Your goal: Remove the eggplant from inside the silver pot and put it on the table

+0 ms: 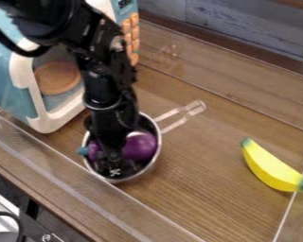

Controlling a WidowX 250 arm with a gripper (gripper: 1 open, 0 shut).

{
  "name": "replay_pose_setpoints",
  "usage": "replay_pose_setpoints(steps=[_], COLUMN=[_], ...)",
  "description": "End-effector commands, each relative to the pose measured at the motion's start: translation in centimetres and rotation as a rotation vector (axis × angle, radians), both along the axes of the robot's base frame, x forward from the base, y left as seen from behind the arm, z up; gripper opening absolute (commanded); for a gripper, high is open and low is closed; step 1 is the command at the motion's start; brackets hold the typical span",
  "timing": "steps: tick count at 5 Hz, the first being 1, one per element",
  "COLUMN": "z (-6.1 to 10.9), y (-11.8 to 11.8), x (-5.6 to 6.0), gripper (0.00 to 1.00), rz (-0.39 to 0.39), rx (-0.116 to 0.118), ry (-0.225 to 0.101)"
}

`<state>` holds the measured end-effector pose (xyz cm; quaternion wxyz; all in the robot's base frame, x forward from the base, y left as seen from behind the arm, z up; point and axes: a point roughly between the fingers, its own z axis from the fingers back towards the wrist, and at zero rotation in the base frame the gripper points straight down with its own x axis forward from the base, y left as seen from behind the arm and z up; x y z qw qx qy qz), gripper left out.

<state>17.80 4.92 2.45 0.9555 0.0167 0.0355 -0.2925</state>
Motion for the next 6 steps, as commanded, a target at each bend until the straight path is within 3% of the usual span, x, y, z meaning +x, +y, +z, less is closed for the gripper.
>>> replay_pose_setpoints(steps=[1,2,4,6], z=[-0.2,-0.5,0.8,1.3], y=[0.4,0.4,-0.1,-0.3], x=[-0.1,-0.1,-1.1,-0.6], gripper=[0.00,0.00,0.00,0.00], rz=[0.010,0.032,0.142,0.245], rx=[0.001,-0.004,-0.016,-0.030], ry=[0.004,0.007,0.009,0.010])
